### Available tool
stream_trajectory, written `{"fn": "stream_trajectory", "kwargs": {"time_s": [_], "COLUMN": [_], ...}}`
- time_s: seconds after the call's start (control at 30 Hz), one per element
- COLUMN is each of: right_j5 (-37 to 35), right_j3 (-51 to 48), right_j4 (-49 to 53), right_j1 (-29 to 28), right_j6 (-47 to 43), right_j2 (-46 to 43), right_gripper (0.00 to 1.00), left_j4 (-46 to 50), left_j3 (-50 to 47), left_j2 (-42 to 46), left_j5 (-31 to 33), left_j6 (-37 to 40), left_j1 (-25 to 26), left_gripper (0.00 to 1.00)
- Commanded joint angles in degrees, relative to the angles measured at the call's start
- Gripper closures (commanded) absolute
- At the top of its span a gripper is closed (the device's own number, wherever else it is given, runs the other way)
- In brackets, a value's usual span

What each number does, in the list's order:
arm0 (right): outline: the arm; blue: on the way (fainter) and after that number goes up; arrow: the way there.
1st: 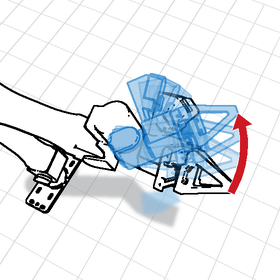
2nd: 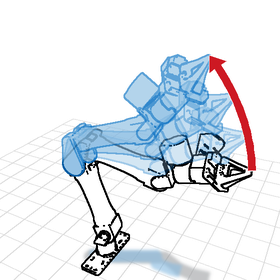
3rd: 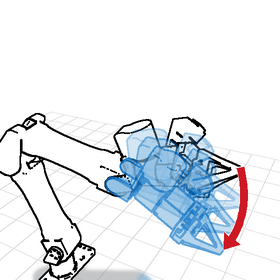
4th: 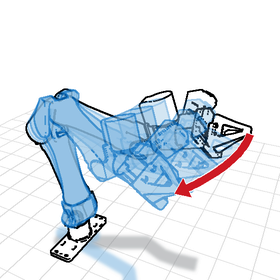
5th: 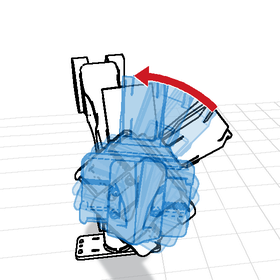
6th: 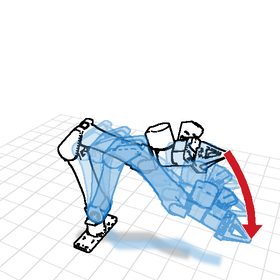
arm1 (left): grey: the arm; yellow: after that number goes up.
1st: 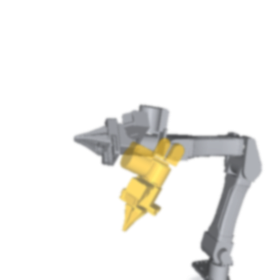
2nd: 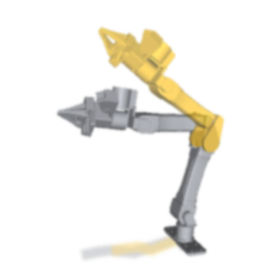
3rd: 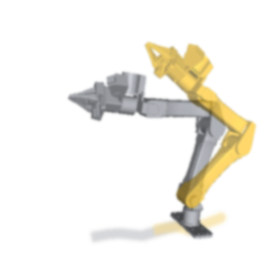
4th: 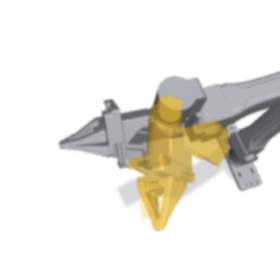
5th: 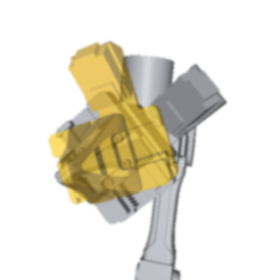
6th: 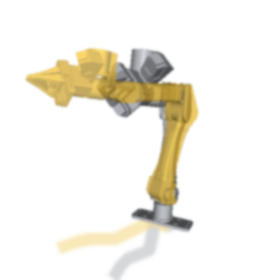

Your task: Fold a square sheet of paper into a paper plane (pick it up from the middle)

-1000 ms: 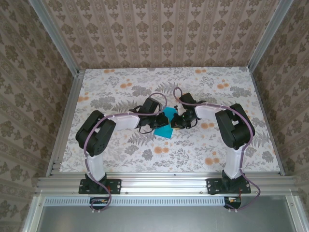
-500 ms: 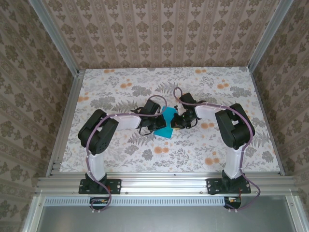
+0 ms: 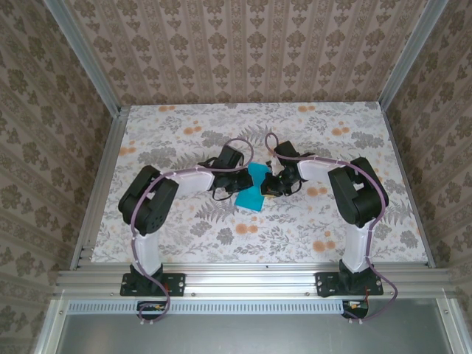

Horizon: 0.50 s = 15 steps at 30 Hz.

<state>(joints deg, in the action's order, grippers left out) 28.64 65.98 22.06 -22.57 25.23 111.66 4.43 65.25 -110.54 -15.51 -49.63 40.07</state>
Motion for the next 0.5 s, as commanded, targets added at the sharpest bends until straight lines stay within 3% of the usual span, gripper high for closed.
{"fn": "stream_trajectory", "kwargs": {"time_s": [0.0,0.2,0.33,0.47], "right_j5": [-3.15,-2.58,4.94,6.62], "right_j3": [-0.78,-0.60,0.82,2.42], "right_j4": [2.72,2.74,-0.09,0.06], "right_j1": [-0.35,-0.25,-0.09,-1.31], "right_j6": [-0.96,-0.80,1.22,2.44], "right_j2": [3.49,2.57,-1.25,-4.14], "right_gripper": [0.88,0.88,0.88,0.87], "left_j4": [5.03,7.78,7.25,6.75], "left_j3": [1.77,1.86,0.36,-0.43], "left_j2": [-2.37,-4.53,-4.50,-4.44], "left_j5": [2.65,4.02,3.72,3.46], "left_j6": [1.81,0.70,-0.20,-0.91], "left_j1": [-0.21,-0.10,0.08,0.09], "left_gripper": [0.87,0.90,0.90,0.90]}}
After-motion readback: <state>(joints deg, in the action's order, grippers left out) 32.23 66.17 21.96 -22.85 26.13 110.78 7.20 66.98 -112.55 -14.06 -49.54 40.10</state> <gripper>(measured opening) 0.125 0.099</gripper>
